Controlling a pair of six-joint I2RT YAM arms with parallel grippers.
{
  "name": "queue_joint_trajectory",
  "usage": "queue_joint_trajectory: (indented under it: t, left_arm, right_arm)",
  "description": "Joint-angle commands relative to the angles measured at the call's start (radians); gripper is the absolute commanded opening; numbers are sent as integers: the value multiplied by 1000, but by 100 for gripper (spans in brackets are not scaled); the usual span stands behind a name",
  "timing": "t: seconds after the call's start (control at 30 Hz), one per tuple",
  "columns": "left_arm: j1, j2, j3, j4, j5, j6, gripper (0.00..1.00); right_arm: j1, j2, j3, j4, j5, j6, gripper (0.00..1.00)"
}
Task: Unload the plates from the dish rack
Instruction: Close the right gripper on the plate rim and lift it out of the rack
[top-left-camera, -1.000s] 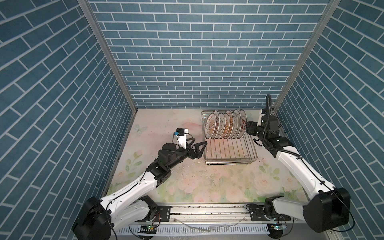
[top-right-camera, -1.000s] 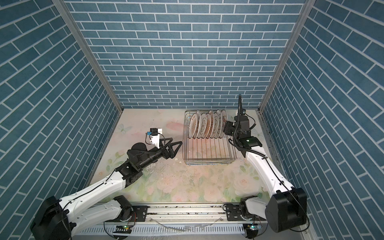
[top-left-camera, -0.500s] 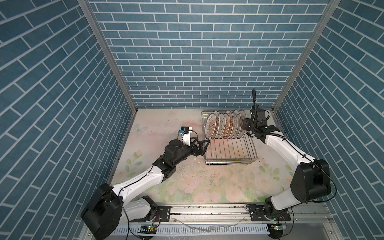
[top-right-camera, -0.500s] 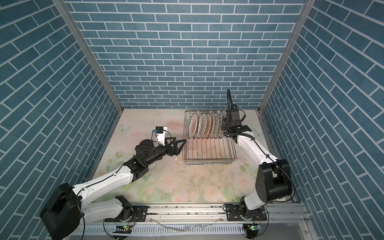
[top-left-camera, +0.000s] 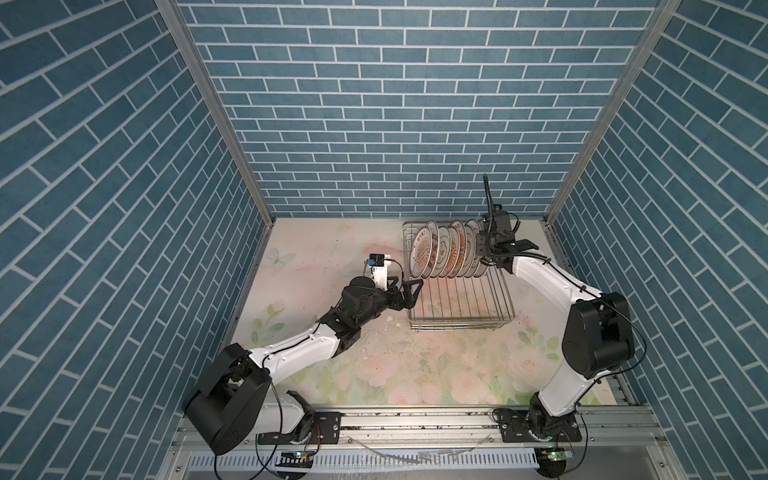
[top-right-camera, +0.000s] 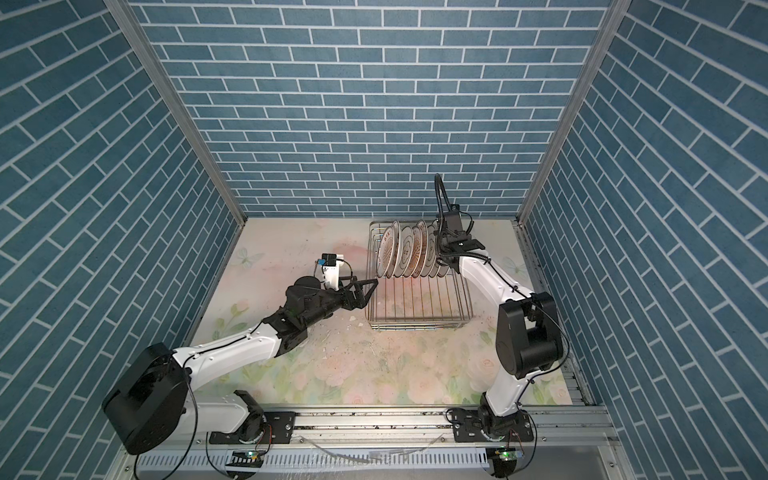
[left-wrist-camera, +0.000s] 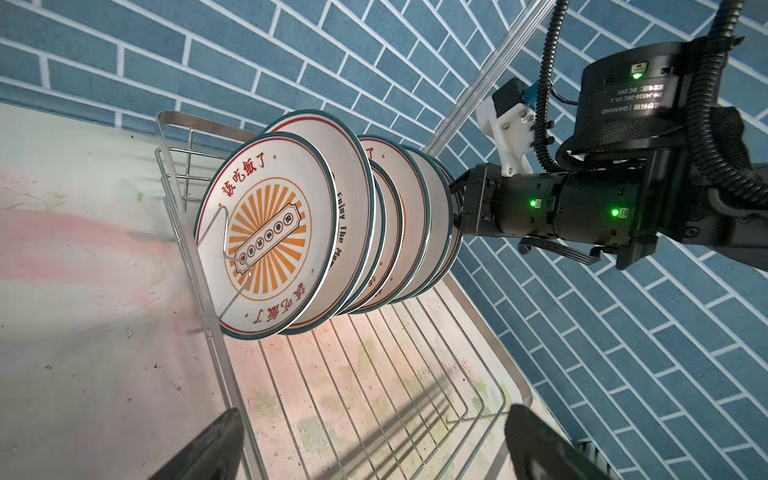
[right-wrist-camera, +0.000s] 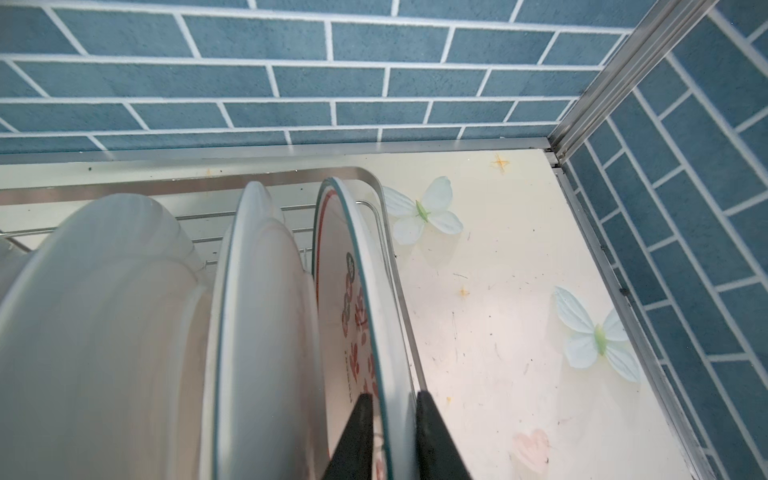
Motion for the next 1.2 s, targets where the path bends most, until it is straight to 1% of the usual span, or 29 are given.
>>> queue_joint_trajectory:
  t: [0.0,0.23,0.37,0.43,0.6,0.83,0.97,1.17]
  left_arm:
    - [-7,16,28,39,13,-3,100]
    - [-6,36,34,43,15,-5,100]
    - [-7,27,27,51,15,-3,100]
    - [-6,25,24,49,0,-1,100]
    - [-6,22,24,37,-11,10,100]
    - [-6,12,15,19,-36,30,100]
    - [-5,5,-8,43,-56,27,100]
    - [-5,21,4,43,-34,19,100]
  right_arm:
    - [7,20,40,-32,83,-15,19]
    - [9,0,13,5,92,-14,13]
    - [9,10,26,8,73,-21,10]
    - [10,16,30,8,84,-27,7]
    - [13,28,38,3,109,-33,3]
    - [35,32,59,12,168,-65,2]
    - [40,35,67,6,195,-76,2]
    - [40,9,49,17,194,-76,1]
